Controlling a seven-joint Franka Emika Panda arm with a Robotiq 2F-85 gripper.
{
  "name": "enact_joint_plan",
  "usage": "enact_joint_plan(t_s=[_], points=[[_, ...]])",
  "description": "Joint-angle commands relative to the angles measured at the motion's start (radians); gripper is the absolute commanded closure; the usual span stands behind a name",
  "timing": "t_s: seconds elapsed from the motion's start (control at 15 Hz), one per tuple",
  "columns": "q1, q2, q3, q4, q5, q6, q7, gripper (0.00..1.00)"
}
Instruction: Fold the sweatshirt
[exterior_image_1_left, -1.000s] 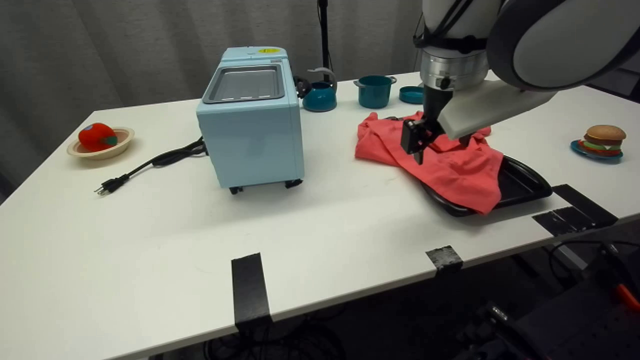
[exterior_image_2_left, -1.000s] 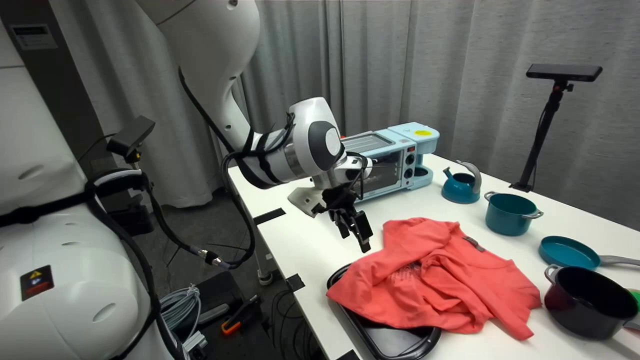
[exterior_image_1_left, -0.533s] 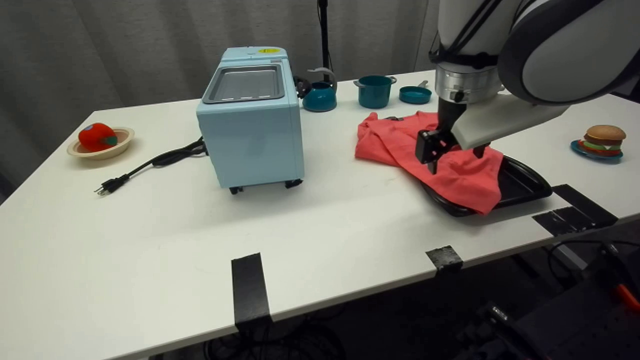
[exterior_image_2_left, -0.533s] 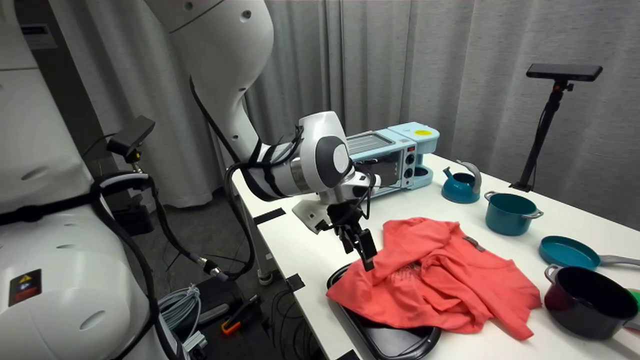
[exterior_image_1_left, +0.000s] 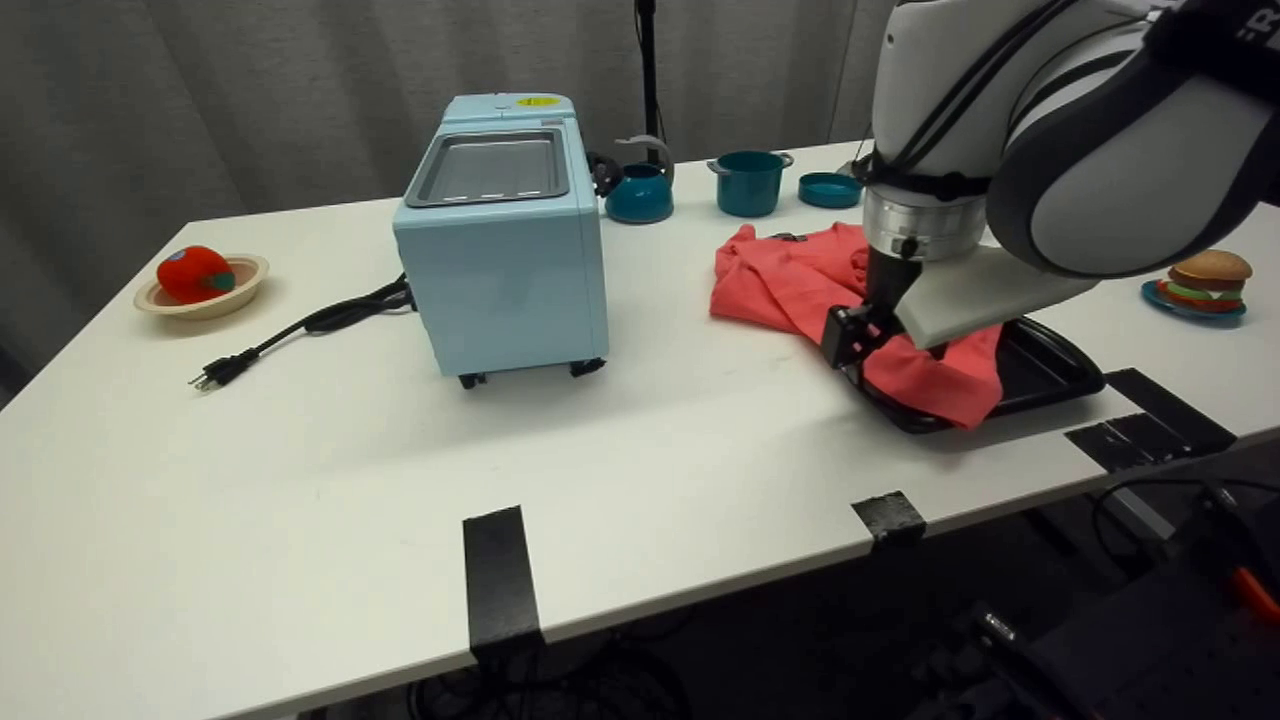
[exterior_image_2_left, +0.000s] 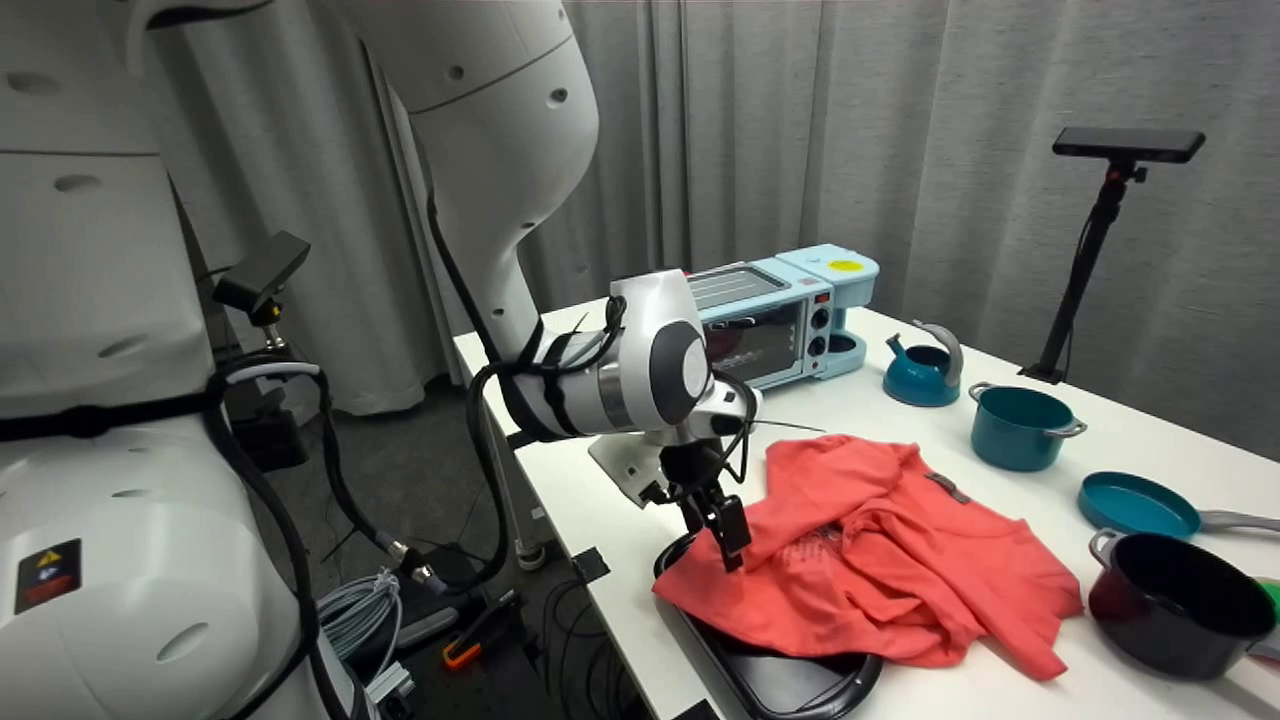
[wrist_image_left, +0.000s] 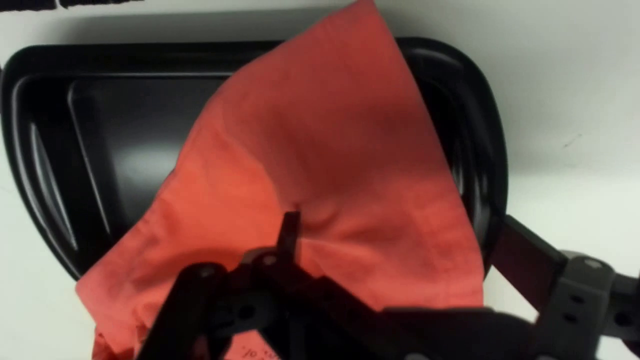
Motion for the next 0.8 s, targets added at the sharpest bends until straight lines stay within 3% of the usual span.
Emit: enact_joint_plan(t_s=[0.0,0.13,0.6,0.73], points=[[-0.012,0.037,-0.02,0.028,-0.024,0.04,-0.002,0.33],[-0.017,0.039,-0.023,0.037,-0.016,0.052,-0.006,0.42],[-0.022,0.041,-0.044,0.059,0.003,0.069,-0.011,0.97],[-0.021,0.041,-0.048,0.062,0.002,0.074,-0.011,1.0]])
